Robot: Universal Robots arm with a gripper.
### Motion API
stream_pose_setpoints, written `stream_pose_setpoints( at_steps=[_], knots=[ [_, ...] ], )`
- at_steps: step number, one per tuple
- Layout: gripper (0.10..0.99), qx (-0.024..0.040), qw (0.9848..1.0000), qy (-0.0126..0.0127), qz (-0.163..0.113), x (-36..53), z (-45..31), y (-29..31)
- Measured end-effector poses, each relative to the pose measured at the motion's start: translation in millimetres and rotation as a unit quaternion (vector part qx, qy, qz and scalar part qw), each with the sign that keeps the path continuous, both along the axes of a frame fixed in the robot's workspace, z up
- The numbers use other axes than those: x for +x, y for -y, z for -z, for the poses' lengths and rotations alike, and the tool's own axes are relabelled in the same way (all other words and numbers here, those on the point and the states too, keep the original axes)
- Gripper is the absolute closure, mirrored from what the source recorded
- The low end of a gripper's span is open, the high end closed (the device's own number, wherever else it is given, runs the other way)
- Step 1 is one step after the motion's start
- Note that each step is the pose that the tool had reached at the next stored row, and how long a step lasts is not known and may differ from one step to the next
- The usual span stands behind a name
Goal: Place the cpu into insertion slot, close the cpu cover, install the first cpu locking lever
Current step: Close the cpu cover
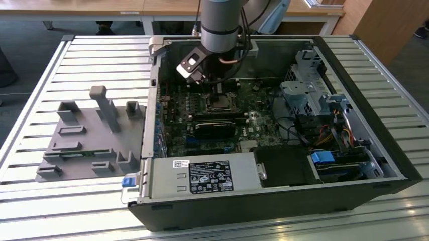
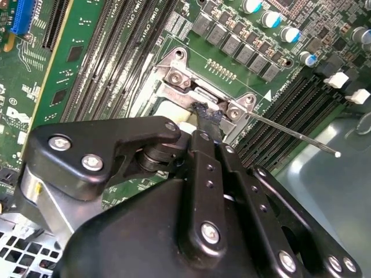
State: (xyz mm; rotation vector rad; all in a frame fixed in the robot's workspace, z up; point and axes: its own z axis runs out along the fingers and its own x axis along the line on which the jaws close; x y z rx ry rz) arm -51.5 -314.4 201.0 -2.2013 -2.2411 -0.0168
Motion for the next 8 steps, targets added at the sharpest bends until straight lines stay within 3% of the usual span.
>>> stream_pose_setpoints(
  at_steps=[8],
  knots=[
    [0.980,0.0002,1.0000,0.0001,0.000,6.6,-1.5,-0.1]
  ],
)
